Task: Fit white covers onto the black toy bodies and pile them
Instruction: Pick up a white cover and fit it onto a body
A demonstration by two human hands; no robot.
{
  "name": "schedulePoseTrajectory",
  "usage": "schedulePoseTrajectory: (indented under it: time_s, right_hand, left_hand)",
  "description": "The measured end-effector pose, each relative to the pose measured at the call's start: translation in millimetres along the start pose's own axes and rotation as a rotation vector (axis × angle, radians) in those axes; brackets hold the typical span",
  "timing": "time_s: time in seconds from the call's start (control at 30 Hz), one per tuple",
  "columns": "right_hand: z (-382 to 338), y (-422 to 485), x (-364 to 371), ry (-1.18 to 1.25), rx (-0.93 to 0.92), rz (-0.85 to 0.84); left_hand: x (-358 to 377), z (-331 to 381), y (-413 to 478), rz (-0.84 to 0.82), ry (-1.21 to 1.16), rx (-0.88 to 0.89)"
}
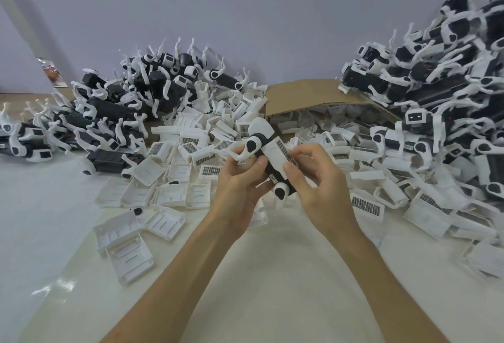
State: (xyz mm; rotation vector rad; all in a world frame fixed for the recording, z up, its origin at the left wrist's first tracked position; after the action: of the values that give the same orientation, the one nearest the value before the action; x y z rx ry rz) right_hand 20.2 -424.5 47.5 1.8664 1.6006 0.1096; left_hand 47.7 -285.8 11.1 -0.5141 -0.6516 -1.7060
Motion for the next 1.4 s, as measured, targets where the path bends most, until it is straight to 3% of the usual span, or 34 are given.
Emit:
schedulePoseTrajectory:
  time_s: [0.1,0.2,0.27,0.53,0.7,1.07,1.23,1.4]
  right_hand:
    - [0.9,-0.3,7.4,0.029,0.022,-0.055]
    - [4.7,1.9,3.2,0.129,0.065,0.006]
    - [10.2,3.0,-1.7,0.224,0.121,0.058]
    - [21.0,0.5,6.8,0.602,0.323,0.009]
    - [22.9,-5.0,26.3,0.759,0.461,-0.186]
    - [22.4,-4.3,26.3,0.917,0.488,-0.281]
    - [26.1,-4.9,25.7,0.85,0.499,-0.201]
    - [16.2,-2.1,19.2,0.754,0.364,-0.127]
  left_hand:
    - [-1.7,1.6,0.6,0.015,-0.026,0.001]
    - [1.4,0.4,-0.1,0.0,-0.032,-0.024]
    - [3.8,-2.4,-0.9,-0.02,-0.024,-0.042]
    - [3.5,-5.7,0.6,-0.027,-0.088,-0.05]
    - [4.9,-5.2,-0.6,-0.059,-0.08,-0.045]
    - [10.1,-2.3,-1.3,-0.112,-0.04,-0.024]
    - [10.4,-2.8,-2.9,-0.116,0.066,-0.034]
    - [19.6,15.3,-1.5,-0.157,0.198,0.023]
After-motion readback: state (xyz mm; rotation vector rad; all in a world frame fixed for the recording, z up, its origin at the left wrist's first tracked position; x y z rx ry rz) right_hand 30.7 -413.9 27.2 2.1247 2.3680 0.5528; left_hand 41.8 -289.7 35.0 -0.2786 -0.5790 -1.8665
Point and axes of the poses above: each hand's wrist, its own y-axis towards the middle knuckle, its own x-axis out of the palm, z = x × y, the point moved 8 cm from there along y, towards the middle knuckle, and after that the axes turned 7 degrees about -y, right-handed, at the moved point
